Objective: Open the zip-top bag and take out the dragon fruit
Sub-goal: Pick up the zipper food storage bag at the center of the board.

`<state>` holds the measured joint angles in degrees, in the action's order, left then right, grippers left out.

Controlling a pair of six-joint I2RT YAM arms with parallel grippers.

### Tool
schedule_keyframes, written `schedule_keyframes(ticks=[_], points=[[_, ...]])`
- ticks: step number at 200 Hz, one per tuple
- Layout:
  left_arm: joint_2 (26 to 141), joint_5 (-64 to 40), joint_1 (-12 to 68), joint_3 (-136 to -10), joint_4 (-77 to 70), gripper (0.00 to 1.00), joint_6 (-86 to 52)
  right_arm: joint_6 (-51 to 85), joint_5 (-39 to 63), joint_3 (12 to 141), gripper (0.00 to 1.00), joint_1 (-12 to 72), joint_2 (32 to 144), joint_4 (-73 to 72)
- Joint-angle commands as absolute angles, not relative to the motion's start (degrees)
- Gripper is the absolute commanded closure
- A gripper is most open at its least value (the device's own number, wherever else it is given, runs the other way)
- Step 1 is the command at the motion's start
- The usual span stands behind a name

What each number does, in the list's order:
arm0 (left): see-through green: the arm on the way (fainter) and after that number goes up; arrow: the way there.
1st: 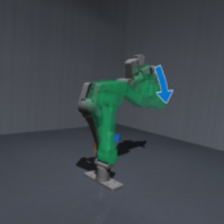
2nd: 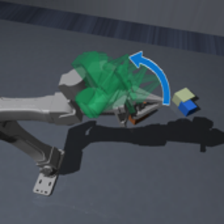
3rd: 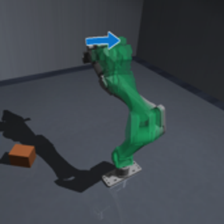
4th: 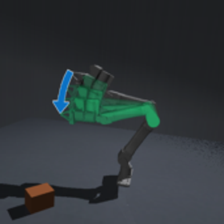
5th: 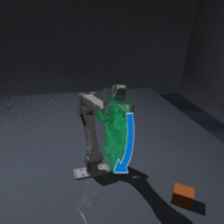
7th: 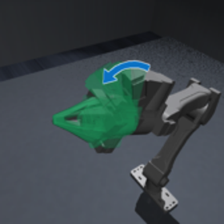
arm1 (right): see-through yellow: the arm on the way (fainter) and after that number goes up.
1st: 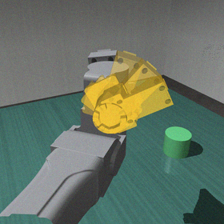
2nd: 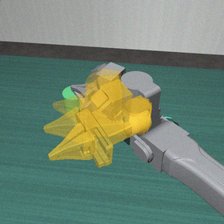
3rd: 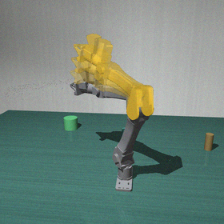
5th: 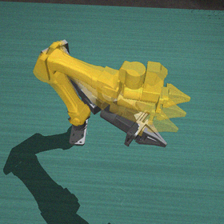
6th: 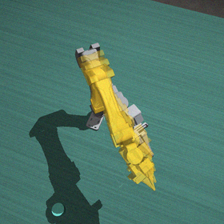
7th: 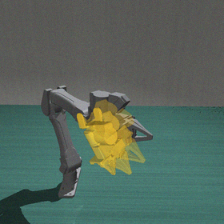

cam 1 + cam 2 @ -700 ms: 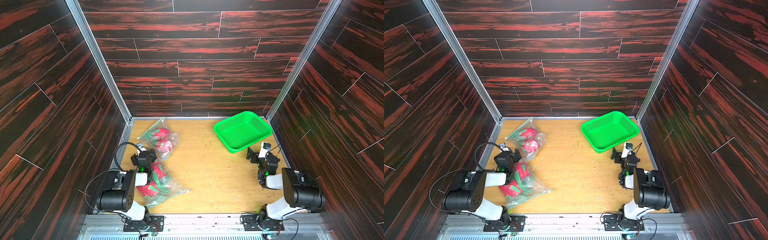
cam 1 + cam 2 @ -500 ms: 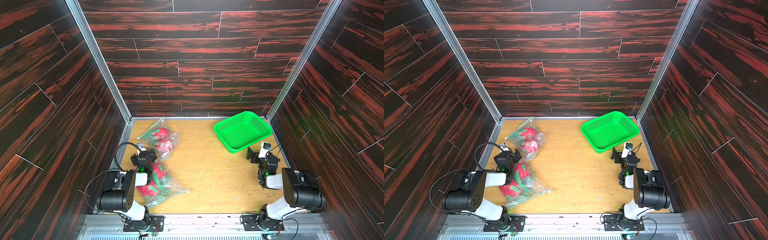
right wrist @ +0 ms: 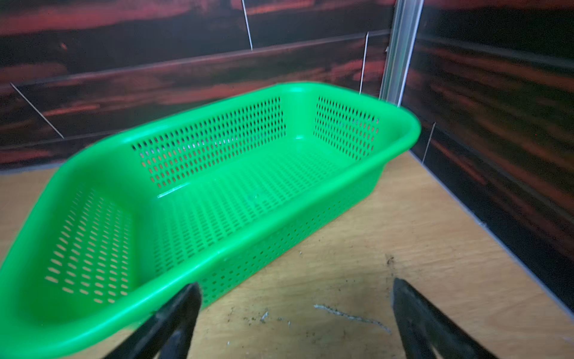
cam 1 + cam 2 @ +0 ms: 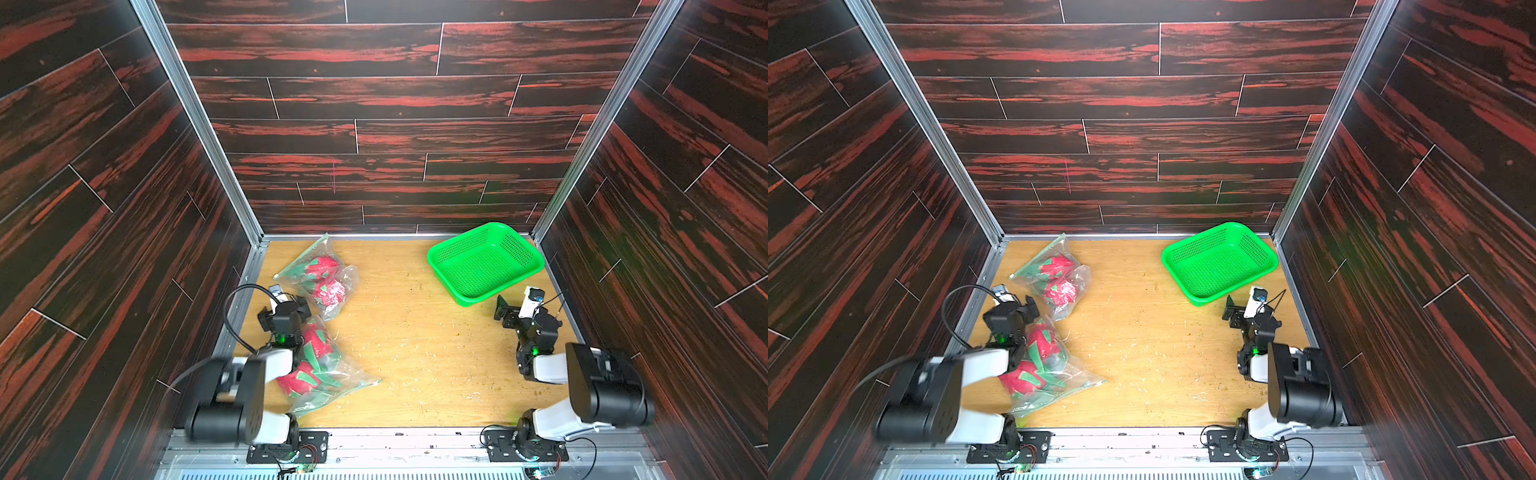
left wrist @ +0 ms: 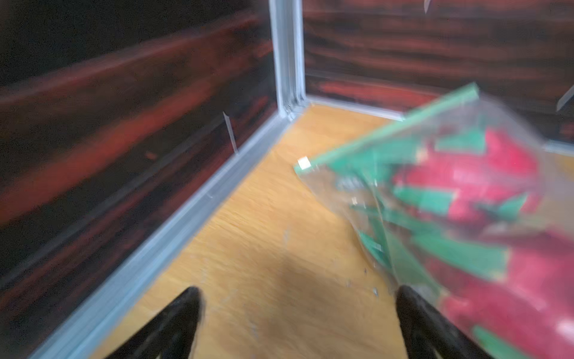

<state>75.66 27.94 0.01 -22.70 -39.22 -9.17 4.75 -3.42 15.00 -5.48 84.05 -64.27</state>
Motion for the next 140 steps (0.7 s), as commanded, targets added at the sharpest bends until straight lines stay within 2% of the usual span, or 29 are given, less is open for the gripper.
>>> schedule_keyframes(ticks=[1,18,33,55,72,100,140], points=[[67.10,37.00,0.10,-26.65,-25.12,0.00,-13.77,5.69,-5.66,17.25,0.02,-5.36,78.07,-56.54],[62.51,44.80,0.02,-31.73,-11.54,0.00,-23.54,10.02,-7.19,21.98,0.01,-5.43,73.38,-43.78],[60.94,47.44,0.09,-36.35,-0.84,0.00,-28.80,16.93,-7.17,29.13,0.02,-5.49,70.93,-29.10],[59.35,45.45,0.09,-41.87,8.53,0.00,-30.93,28.08,-3.03,43.83,0.02,-5.52,71.58,-4.62],[56.39,42.72,0.08,-43.04,11.35,0.00,-31.56,33.22,6.90,55.01,0.02,-5.52,75.31,10.90],[50.30,38.11,0.08,-41.46,10.72,0.00,-31.58,38.13,23.94,57.90,0.02,-1.59,76.24,14.11],[46.19,35.89,0.07,-42.26,13.19,0.00,-31.99,47.15,23.53,57.14,0.01,15.01,74.91,15.13]])
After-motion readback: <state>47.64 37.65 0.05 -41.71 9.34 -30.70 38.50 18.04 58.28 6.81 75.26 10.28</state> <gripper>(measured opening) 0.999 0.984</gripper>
